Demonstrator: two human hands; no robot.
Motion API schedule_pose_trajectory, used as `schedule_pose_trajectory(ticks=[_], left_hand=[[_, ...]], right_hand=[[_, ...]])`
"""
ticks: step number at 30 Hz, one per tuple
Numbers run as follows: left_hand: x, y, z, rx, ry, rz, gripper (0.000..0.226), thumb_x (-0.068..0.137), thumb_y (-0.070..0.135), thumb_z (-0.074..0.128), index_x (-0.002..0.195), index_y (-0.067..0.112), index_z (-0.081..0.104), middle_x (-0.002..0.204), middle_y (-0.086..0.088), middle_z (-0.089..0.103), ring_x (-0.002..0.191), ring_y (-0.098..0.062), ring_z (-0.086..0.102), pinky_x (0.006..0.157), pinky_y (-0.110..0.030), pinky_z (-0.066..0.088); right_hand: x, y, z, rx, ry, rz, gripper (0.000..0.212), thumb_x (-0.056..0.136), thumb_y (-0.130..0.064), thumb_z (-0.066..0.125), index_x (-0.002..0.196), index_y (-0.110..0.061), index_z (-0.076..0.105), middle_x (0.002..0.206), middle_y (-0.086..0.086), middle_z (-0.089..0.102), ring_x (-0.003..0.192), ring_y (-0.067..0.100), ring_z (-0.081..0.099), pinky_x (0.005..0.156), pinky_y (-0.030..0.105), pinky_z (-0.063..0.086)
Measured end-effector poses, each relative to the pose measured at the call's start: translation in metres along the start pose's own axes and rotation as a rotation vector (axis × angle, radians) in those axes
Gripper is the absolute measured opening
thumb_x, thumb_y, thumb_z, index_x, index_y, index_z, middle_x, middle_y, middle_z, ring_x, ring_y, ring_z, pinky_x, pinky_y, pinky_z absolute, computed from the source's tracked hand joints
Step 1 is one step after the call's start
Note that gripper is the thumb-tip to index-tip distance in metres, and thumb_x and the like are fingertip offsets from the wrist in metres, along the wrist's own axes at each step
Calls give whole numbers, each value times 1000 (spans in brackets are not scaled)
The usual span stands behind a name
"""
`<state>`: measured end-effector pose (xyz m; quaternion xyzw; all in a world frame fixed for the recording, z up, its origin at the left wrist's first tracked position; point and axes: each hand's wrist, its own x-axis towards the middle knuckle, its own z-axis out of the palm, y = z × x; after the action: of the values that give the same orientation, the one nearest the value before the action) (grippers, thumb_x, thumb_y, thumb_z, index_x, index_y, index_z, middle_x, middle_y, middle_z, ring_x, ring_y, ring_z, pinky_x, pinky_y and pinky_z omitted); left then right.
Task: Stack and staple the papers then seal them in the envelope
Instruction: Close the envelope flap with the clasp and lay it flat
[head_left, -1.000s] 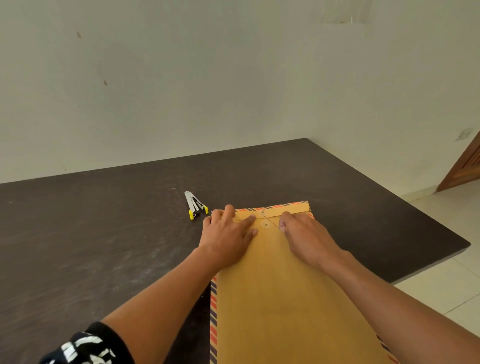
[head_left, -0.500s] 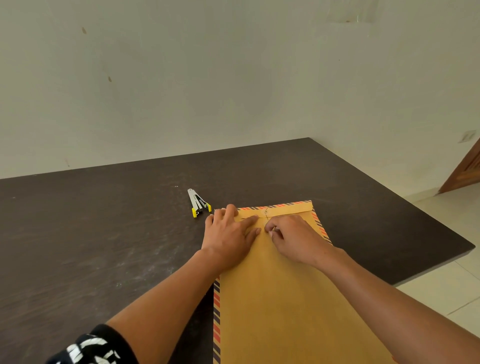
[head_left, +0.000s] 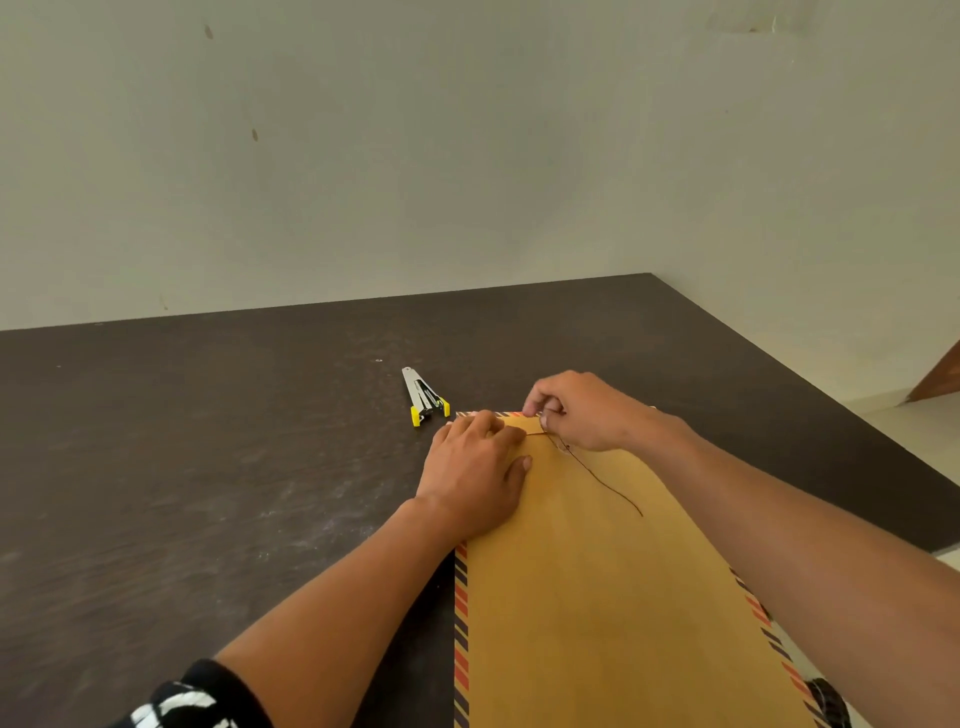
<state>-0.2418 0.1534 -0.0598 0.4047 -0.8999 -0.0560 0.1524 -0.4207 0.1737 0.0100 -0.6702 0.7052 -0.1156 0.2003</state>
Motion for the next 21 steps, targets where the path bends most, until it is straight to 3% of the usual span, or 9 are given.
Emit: schedule_pose_trajectory(ticks=[3,10,21], left_hand=[[-1,0,0,12,8,11,47,98,52,40,137,31,53,135,0,51,126,-23,47,109,-42,37],[2,2,-4,62,-20,24,45,98,52,39,133,29,55,130,-1,52,122,-25,49,105,-43,39],[16,10,-24,194,-152,63,49,97,52,41,139,27,47,128,-6,51,113,-30,52,93,-45,44]], right_hand=[[14,-2,-3,-11,-20,15,25,99,-5,56,109,-25,65,82,-6,68,81,12,66,68,24,48],[26,10,-8,-110,-14,-7,24,96,-2,57,103,-22,70,79,-4,71,83,12,69,81,34,56],[28,14,-10,-249,11,-120,20,97,-5,59,98,-23,68,85,-9,67,83,10,67,81,34,59]])
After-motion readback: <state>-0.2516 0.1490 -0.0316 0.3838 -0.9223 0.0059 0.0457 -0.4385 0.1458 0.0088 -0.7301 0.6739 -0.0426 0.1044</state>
